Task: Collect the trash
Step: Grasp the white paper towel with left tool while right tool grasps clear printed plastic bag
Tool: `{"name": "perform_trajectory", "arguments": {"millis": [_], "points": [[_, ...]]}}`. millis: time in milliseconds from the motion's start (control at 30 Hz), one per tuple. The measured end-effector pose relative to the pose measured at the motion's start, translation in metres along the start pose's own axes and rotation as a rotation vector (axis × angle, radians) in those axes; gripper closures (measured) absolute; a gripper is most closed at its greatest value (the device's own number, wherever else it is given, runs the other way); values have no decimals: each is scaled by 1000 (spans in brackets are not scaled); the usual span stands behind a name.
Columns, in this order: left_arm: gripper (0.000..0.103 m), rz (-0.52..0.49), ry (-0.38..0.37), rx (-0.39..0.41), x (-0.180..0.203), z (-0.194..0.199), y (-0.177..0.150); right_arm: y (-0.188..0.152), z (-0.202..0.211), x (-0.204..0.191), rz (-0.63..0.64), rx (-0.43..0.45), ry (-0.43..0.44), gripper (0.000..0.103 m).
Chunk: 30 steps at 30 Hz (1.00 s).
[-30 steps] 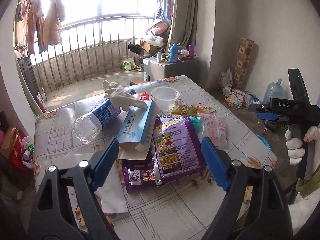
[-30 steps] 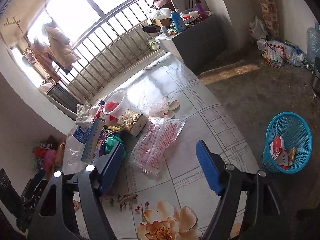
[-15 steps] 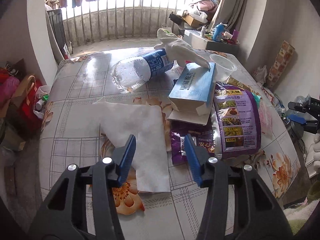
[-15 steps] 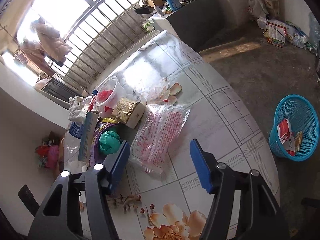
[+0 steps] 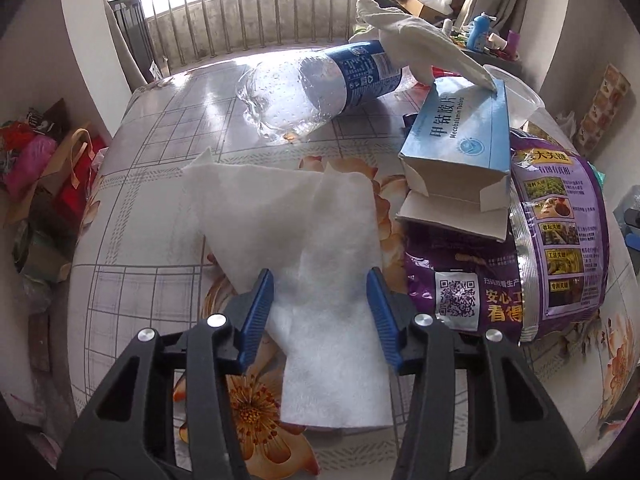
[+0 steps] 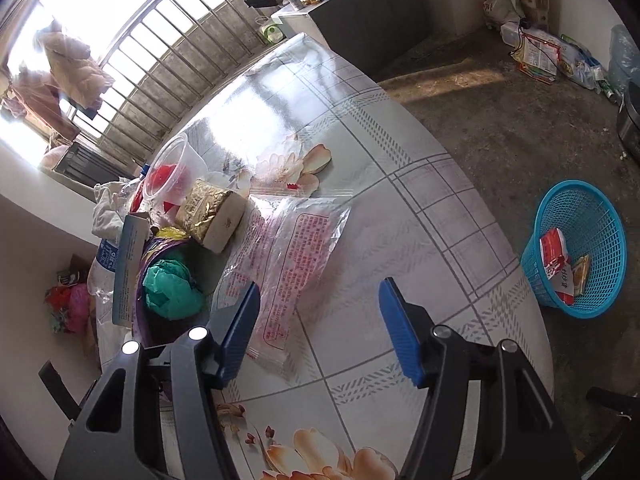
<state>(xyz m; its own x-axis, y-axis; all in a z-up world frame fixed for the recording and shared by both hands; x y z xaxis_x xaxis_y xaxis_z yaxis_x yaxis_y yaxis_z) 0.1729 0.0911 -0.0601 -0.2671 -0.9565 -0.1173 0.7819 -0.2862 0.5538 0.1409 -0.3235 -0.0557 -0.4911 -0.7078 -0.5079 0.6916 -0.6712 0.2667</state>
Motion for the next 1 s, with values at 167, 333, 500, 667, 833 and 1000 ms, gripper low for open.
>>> {"name": "perform_trajectory", "arguments": {"millis": [167, 333, 500, 667, 833, 1000], "points": [[86, 25, 25, 5, -7, 2, -3, 4, -13, -2, -1, -24, -5, 42], [100, 57, 19, 11, -18, 2, -4, 5, -19, -14, 22, -30, -28, 42], [101, 55, -19, 20, -24, 2, -5, -3, -24, -29, 75, -8, -89, 42], [102, 30, -45, 25, -25, 2, -6, -15, -28, -45, 144, 40, -171, 55], [102, 27, -56, 43, -27, 3, -8, -20, -27, -49, 183, 70, -223, 90], [102, 75, -85, 60, -29, 7, -13, -18, -23, -37, 145, 50, -165, 100]]}}
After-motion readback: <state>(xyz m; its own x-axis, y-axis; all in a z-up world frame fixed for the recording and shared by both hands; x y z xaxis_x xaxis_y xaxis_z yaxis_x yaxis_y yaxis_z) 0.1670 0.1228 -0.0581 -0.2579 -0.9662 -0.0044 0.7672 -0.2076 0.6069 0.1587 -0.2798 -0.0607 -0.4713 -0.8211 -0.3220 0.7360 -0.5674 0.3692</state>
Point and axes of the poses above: each gripper's, at about its wrist camera, not at the fingertips, and z roughly against the way its jaws point, x to its right, y to its top, the point moved 2 cm from there along -z, roughly the way its jaws point, and after that the axes turned 11 degrees about -z, right-handed, at the moved point
